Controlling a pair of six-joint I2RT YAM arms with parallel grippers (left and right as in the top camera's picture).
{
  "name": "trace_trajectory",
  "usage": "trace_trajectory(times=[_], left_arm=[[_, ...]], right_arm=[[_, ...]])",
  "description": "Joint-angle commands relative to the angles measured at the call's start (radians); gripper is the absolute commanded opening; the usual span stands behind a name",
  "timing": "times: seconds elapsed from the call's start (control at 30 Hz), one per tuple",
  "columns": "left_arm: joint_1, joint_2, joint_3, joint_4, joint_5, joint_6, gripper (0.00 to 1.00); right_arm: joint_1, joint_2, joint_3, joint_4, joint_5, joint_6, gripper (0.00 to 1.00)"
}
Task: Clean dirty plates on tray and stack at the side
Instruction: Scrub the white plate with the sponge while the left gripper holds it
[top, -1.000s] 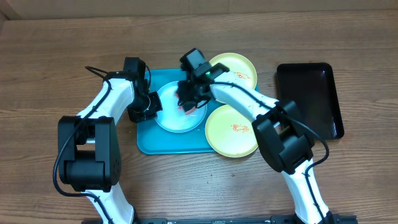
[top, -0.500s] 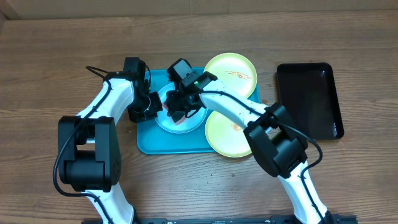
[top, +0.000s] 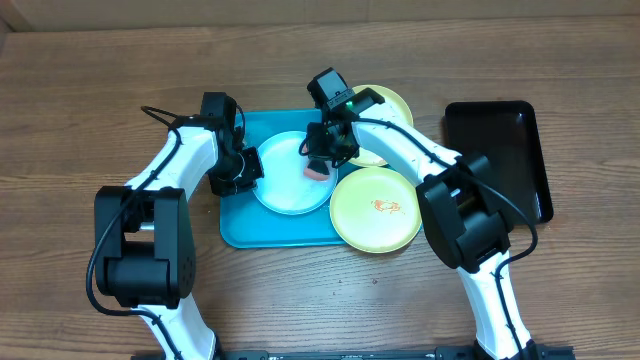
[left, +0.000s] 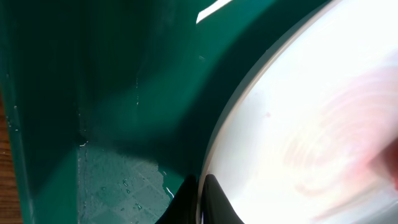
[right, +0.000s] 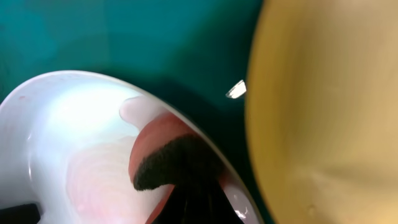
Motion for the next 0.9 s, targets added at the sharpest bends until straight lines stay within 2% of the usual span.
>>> trace_trajectory(times=[0.0, 0.33, 0.6, 0.7, 0.87], left_arm=[[0.000, 0.022, -0.011, -0.002, -0.015, 0.024, 0.04], [0.000, 0.022, -0.011, 0.009, -0.014, 0.026, 0.04], [0.000, 0.022, -0.011, 0.004, -0.015, 0.026, 0.04], [0.000, 0.022, -0.011, 0.004, -0.015, 0.026, 0.04], [0.000, 0.022, -0.011, 0.003, -0.015, 0.026, 0.04]], right_arm=[[0.019, 0.018, 0.018, 0.023, 0.035, -0.009, 0.04], [0.164, 0.053, 0.018, 0.060, -0.080, -0.001, 0.04], [0.157, 0.053, 0.041, -0.077, -0.138, -0.057, 0.04], [0.129, 0.053, 0.070, -0.148, -0.097, -0.098, 0.04], [0.081, 0.053, 0.111, -0.202, 0.098, -0.122, 0.04]])
